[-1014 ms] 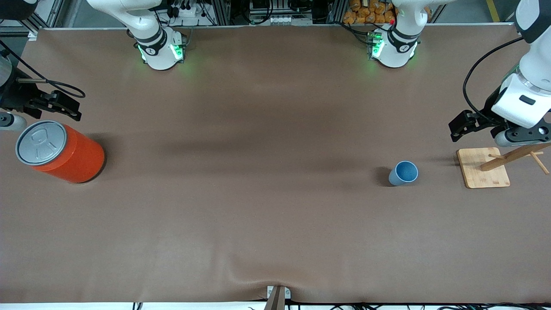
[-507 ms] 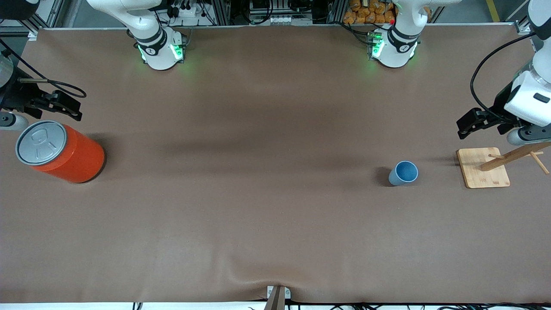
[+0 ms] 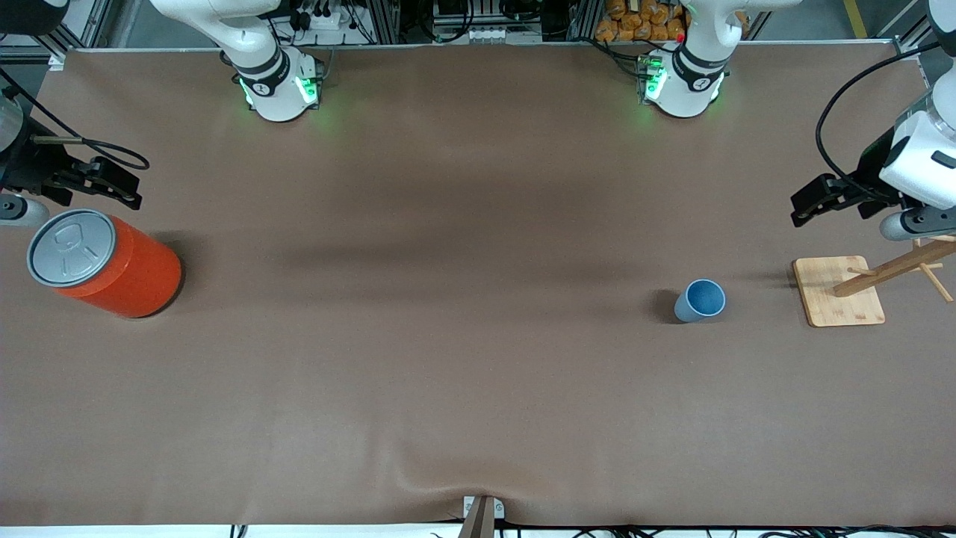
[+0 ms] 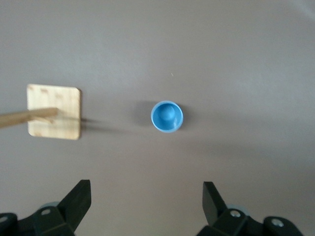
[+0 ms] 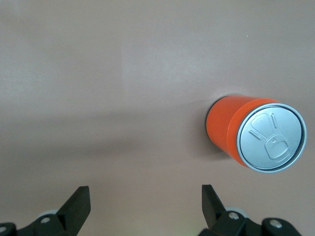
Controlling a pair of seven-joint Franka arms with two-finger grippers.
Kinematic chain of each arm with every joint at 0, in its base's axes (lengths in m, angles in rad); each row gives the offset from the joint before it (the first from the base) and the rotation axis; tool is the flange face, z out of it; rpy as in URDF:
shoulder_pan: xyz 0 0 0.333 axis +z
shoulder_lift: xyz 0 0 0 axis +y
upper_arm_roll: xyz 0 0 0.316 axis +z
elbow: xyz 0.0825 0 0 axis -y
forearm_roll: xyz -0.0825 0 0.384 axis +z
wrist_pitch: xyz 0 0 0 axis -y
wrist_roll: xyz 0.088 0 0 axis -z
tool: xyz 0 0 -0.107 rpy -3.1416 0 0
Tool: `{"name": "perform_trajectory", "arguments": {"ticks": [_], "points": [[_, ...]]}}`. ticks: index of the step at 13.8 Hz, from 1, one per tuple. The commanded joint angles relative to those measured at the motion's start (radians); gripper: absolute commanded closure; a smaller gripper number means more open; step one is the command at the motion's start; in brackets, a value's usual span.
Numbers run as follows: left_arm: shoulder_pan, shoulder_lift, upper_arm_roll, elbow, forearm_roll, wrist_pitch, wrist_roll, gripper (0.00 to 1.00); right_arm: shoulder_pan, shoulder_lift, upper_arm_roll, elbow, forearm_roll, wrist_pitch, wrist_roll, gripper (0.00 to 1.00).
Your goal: Flip cup
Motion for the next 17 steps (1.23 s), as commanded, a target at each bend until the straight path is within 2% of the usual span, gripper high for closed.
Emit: {"name": "perform_trajectory", "arguments": {"ticks": [1, 5, 7, 12, 15, 17], "points": [[-0.007, -0.017, 0.012, -0.004, -0.025, -0.056, 0.038, 0.0, 0.005, 0.011, -0.003, 0.022, -0.012, -0.014, 0.008, 0.0], [-0.003, -0.017, 0.026, 0.002, -0.011, -0.066, 0.163, 0.0, 0.007, 0.011, -0.003, 0.02, -0.012, -0.017, 0.008, 0.0], [0.032, -0.017, 0.035, 0.005, -0.012, -0.066, 0.224, 0.0, 0.004, 0.014, -0.003, 0.022, -0.014, -0.008, 0.008, 0.0], [0.034, -0.032, 0.024, 0.01, -0.009, -0.109, 0.21, 0.0, 0.005, 0.014, -0.003, 0.022, -0.019, 0.004, 0.008, 0.0], [0.025, -0.02, 0.024, 0.079, -0.009, -0.15, 0.21, 0.0, 0.005, 0.014, -0.003, 0.022, -0.019, 0.006, 0.008, 0.0], [0.025, -0.021, 0.026, 0.084, -0.009, -0.153, 0.21, 0.0, 0.005, 0.014, -0.003, 0.022, -0.019, 0.006, 0.008, 0.0]]}}
